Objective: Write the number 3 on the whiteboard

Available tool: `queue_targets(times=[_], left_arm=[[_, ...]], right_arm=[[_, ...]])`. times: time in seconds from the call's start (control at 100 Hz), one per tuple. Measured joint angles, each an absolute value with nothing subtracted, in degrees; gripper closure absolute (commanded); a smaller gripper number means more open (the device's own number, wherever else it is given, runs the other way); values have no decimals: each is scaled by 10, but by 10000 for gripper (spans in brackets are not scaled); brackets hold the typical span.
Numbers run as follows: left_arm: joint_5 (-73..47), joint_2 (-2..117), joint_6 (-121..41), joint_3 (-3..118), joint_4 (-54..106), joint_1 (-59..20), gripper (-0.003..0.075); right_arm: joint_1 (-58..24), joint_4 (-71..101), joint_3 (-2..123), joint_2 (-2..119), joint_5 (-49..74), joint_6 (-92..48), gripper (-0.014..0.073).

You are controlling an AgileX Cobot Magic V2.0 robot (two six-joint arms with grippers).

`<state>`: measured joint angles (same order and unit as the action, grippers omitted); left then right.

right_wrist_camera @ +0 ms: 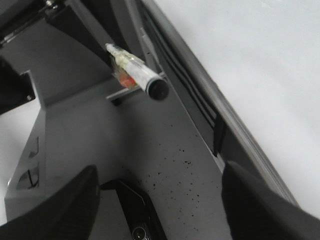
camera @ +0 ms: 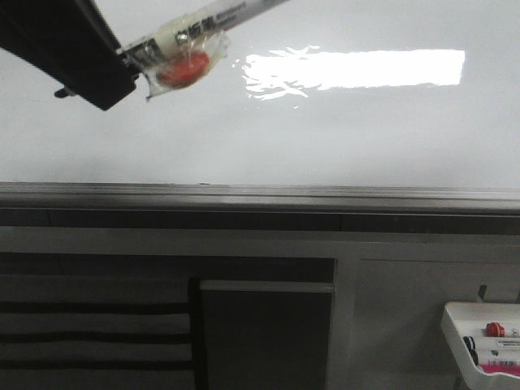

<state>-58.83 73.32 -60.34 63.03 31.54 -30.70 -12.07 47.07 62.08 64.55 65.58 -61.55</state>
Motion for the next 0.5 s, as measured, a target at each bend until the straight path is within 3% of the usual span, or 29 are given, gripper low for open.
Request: queue_targets(times=[0.25,0.42,0.5], left_arm=[[-612,733,-631,642,324,-307,739],[-613,733,-637,642,324,-307,739],[-613,733,-638,642,324,-307,739]], right_arm=[[-264,413,723,755,651,-638,133],[-313,412,746,801,626,-640,137],[-321,411,746,815,612,-642,180]])
